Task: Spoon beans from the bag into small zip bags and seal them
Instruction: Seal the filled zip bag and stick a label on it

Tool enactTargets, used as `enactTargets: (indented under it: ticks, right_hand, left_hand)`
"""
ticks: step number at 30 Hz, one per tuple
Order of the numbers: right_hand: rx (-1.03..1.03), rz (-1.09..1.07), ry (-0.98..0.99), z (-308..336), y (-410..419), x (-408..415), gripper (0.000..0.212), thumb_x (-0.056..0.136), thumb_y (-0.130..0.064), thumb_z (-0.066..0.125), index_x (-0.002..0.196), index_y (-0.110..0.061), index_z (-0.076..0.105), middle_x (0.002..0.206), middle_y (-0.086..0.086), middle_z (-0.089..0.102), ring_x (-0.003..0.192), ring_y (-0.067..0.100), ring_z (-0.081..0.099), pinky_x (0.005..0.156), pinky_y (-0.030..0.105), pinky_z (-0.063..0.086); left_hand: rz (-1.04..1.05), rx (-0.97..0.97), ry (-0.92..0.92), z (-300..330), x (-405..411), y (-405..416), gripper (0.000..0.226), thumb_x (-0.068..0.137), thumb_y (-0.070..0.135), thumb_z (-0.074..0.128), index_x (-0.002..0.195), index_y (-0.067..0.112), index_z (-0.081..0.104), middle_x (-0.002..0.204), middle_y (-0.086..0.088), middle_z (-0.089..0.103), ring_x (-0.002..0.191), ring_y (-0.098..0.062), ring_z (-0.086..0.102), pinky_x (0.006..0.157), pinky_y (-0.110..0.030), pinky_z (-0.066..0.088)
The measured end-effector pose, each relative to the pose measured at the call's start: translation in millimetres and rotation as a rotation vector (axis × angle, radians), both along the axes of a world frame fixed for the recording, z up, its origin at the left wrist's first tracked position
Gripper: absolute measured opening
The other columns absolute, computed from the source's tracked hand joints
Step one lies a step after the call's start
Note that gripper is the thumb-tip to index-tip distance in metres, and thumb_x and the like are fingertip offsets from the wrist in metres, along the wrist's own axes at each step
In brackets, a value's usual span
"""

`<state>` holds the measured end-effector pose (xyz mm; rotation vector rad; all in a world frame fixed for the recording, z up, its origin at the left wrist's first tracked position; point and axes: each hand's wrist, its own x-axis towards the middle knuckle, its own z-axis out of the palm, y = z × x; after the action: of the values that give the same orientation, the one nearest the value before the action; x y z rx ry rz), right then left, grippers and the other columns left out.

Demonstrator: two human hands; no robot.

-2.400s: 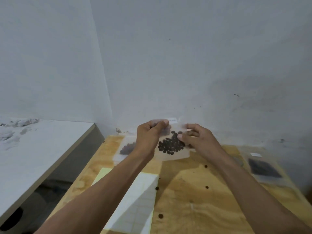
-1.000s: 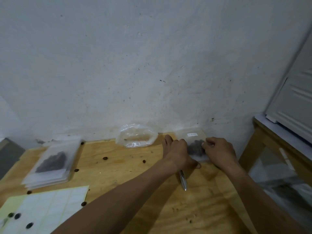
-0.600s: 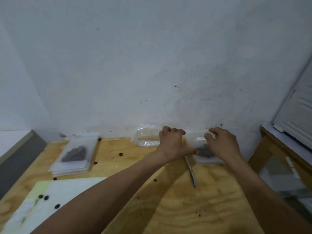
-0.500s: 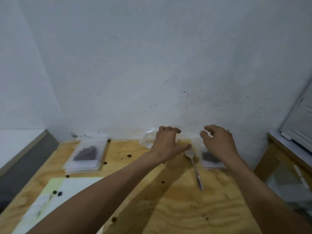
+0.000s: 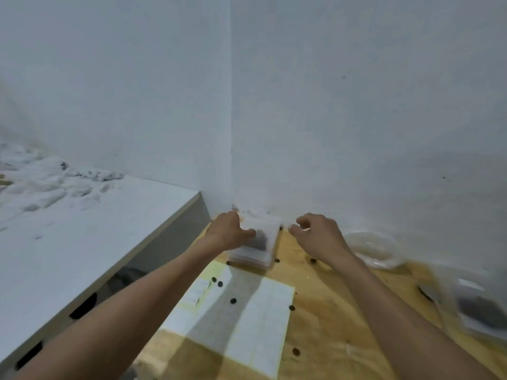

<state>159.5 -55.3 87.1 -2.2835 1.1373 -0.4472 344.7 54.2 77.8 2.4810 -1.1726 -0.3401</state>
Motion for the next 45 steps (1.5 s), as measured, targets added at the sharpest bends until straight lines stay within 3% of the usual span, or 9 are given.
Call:
enactTargets:
  ticks: [4,11,16,21,25,31,35,40,45]
  right_hand:
    - [0.175,-0.014,0.035,-27.4,21.1,40.2,0.04,0.097,-0.035,0.058,0.065,-0.015,0.044,0.056,-0.002,0.041,0.048,0.016,0.041,0.049,0.028,0.029]
    - [0.289,-0.152,-0.098,-46.9,28.2,60.6,0.028,0.093,-0.026,0.068,0.069,-0.011,0.063,0.064,0.006,0.056,0.059,0.023,0.057,0.056,0.032,0.046]
    - [0.612,-0.267,-0.48,-39.2,16.9,50.6,0.021,0.088,-0.014,0.077,0.07,-0.013,0.065,0.07,0.006,0.061,0.07,0.025,0.056,0.068,0.037,0.048]
    - [0.553,-0.169,-0.62,-24.6,22.6,46.4,0.013,0.089,-0.012,0.077,0.099,-0.009,0.069,0.091,0.003,0.071,0.083,0.015,0.067,0.07,0.025,0.051]
    - [0.524,-0.075,-0.623,-17.7,36.4,52.3,0.015,0.087,-0.013,0.079,0.099,-0.007,0.071,0.091,0.006,0.074,0.086,0.019,0.071,0.068,0.024,0.053]
    - [0.367,0.037,-0.422,-22.4,63.6,68.9,0.017,0.084,-0.025,0.081,0.096,-0.017,0.072,0.099,0.001,0.074,0.094,0.019,0.07,0.086,0.036,0.058]
    - [0.268,0.27,-0.077,-34.7,90.2,83.5,0.003,0.085,-0.02,0.077,0.083,-0.022,0.076,0.093,-0.002,0.073,0.099,0.023,0.068,0.083,0.032,0.054]
    - [0.037,0.309,0.208,-54.8,119.4,100.8,0.03,0.09,-0.031,0.07,0.117,-0.018,0.075,0.117,0.001,0.073,0.106,0.019,0.069,0.087,0.029,0.055]
    - [-0.182,0.256,0.291,-60.7,138.1,107.1,0.033,0.087,-0.025,0.068,0.057,-0.015,0.061,0.061,0.001,0.055,0.06,0.023,0.056,0.049,0.028,0.04]
  left_hand:
    - [0.064,0.027,0.127,-24.2,18.2,14.2,0.053,0.095,0.048,0.063,0.118,0.0,0.06,0.118,-0.016,0.066,0.108,-0.031,0.064,0.078,-0.032,0.046]
    - [0.095,-0.167,0.254,-39.5,19.2,13.6,0.035,0.084,0.029,0.081,0.073,0.009,0.054,0.072,-0.01,0.053,0.069,-0.027,0.056,0.062,-0.033,0.039]
    - [0.119,-0.409,0.471,-30.4,18.2,18.8,0.033,0.074,0.012,0.088,0.088,0.012,0.059,0.083,-0.006,0.051,0.073,-0.02,0.049,0.068,-0.033,0.041]
    - [0.075,-0.563,0.72,-12.2,20.2,33.0,0.043,0.082,0.031,0.085,0.112,0.014,0.061,0.102,-0.008,0.072,0.082,-0.02,0.067,0.072,-0.032,0.055]
    - [0.118,-0.797,0.753,-5.1,25.4,46.6,0.022,0.093,0.031,0.074,0.098,0.01,0.07,0.093,0.0,0.075,0.084,-0.014,0.068,0.082,-0.031,0.054]
    - [0.225,-0.971,0.712,-9.4,41.2,74.5,0.011,0.095,0.02,0.071,0.09,0.01,0.072,0.084,-0.003,0.072,0.078,-0.015,0.063,0.081,-0.037,0.053]
    - [0.284,-1.021,0.654,-13.0,52.5,95.8,0.012,0.097,0.016,0.069,0.1,0.005,0.072,0.085,-0.003,0.071,0.072,-0.01,0.063,0.064,-0.018,0.052]
    - [0.331,-1.052,0.615,-22.4,63.5,114.3,0.01,0.097,0.017,0.069,0.097,0.008,0.072,0.084,-0.003,0.072,0.068,-0.007,0.064,0.062,-0.018,0.052]
    - [0.34,-1.052,0.622,-28.6,65.3,127.1,0.007,0.097,0.014,0.068,0.094,0.009,0.072,0.082,0.0,0.072,0.064,0.002,0.065,0.059,-0.012,0.05]
